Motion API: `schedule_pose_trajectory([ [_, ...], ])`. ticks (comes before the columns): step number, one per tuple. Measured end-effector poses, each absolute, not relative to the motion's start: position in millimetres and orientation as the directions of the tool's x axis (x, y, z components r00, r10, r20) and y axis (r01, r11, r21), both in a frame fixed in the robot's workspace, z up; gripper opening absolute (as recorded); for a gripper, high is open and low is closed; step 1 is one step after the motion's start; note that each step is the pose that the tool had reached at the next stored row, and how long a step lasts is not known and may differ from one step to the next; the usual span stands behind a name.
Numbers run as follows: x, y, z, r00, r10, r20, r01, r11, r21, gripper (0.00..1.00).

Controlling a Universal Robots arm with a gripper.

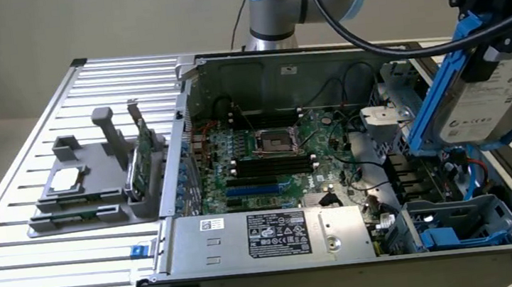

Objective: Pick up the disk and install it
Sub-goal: 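Pick up the disk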

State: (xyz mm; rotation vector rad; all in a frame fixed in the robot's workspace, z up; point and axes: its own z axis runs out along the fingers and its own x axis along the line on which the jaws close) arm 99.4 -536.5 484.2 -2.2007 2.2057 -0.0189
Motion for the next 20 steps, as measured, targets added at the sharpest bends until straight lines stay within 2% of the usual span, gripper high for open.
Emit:
schedule_pose_trajectory([
  [8, 99.8, -548.5, 484.2, -0.037, -0.999, -0.009, -0.999, 0.037, -0.022, 0.33],
  [20, 101.8, -580.5, 484.1, -0.038, -0.999, -0.008, -0.999, 0.038, 0.015, 0.33],
])
